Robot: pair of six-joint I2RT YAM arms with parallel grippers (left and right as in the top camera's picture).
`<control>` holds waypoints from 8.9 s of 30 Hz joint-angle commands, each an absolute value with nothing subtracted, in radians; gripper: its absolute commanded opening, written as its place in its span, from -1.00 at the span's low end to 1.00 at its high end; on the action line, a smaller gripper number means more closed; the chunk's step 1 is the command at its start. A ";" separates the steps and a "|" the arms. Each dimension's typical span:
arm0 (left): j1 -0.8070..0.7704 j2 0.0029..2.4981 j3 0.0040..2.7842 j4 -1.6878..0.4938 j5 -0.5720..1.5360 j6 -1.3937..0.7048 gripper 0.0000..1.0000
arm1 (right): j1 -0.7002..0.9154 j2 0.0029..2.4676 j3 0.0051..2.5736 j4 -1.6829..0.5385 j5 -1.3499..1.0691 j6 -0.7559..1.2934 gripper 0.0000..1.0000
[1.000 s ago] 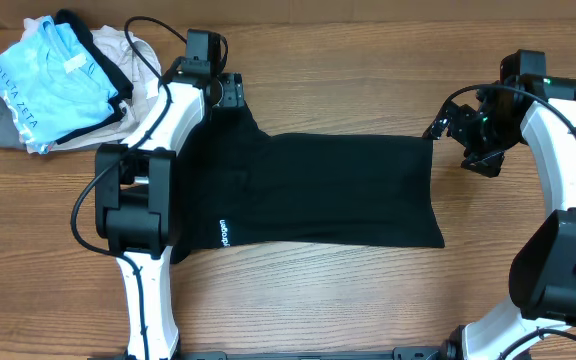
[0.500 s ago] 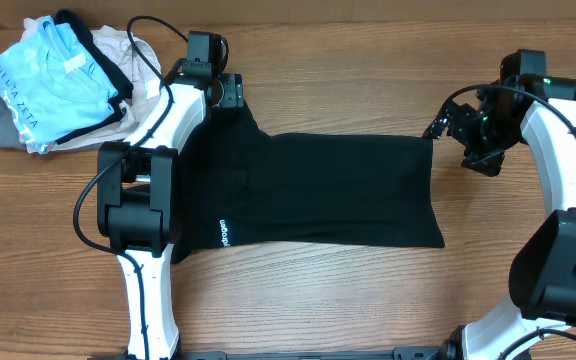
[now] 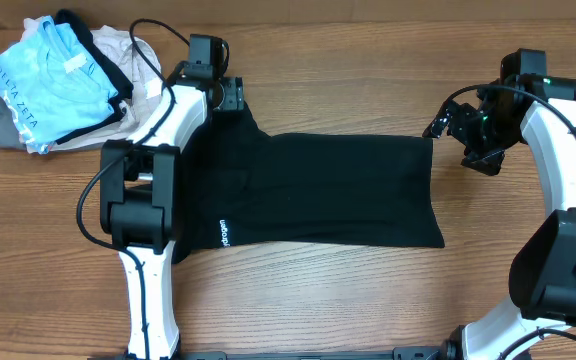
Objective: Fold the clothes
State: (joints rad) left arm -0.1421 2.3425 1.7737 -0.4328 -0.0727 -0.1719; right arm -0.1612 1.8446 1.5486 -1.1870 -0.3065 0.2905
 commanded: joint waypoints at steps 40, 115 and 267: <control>-0.138 2.368 1.787 -0.487 -0.086 -0.157 -0.92 | -0.111 2.094 1.460 -0.735 -0.233 0.316 0.87; -0.135 2.040 1.790 -1.085 -0.168 -0.345 -0.92 | -0.081 2.081 1.637 -1.058 -0.009 0.503 -0.93; 0.078 1.926 1.430 -1.312 0.048 -0.367 -0.87 | -0.115 1.863 1.541 -1.295 -0.210 0.414 -0.67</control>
